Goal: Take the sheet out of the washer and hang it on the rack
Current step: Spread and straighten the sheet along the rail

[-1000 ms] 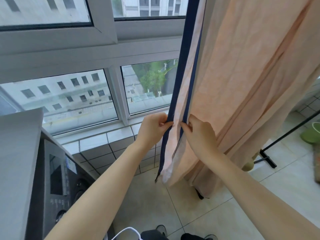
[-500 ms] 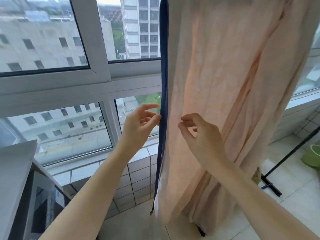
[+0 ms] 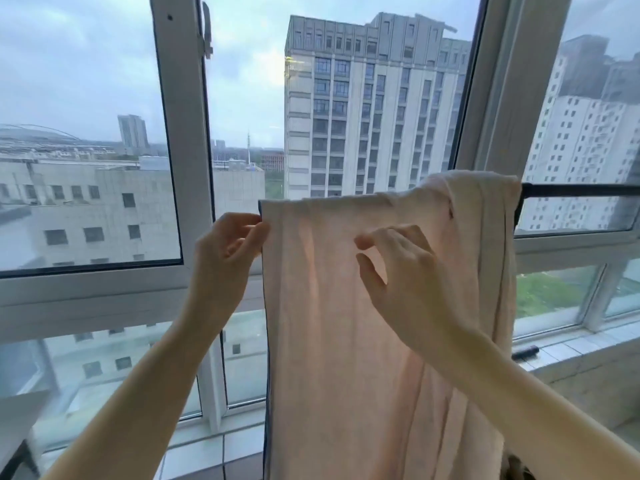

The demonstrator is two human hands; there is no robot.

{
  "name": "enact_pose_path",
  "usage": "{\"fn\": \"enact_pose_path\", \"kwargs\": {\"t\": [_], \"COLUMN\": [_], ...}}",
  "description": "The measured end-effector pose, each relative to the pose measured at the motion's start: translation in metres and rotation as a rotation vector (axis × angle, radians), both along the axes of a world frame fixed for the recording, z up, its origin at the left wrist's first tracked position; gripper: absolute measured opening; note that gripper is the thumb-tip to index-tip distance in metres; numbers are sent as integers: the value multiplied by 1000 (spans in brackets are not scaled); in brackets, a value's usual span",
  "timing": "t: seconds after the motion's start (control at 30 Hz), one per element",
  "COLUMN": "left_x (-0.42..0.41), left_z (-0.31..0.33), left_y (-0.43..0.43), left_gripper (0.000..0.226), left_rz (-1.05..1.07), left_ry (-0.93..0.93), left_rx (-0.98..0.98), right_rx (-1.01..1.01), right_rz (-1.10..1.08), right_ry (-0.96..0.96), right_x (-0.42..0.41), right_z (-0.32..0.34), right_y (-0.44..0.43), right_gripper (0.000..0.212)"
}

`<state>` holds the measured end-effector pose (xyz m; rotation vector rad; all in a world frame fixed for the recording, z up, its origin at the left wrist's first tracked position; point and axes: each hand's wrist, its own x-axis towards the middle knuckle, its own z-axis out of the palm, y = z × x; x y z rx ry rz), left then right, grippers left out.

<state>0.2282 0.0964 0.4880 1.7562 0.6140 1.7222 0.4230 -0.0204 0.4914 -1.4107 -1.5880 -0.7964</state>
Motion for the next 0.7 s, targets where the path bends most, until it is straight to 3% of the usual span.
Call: {"fn": "enact_pose_path", "kwargs": {"t": [0.13,0.3,0.5,0.7], "left_x": [10,22,49,69], "left_z": [9,12,24,40], "left_y": [-12,-27,-45,-50], "left_gripper": [4,8,14,17], "left_rz": [128,358,601,854], "left_ry": [-50,-51,23,273], "left_rx": [-20,-21,88,236], "right_rx": [-27,-273,-224,-168], "right_rz": [-130,-163,-25,4], "right_ry": [-234,-359,-258,-272], "right_x": [24,51,84,121], "right_z": [51,80,84,82], "right_y": [11,24,30,20], "right_gripper": [26,30,22,19]}}
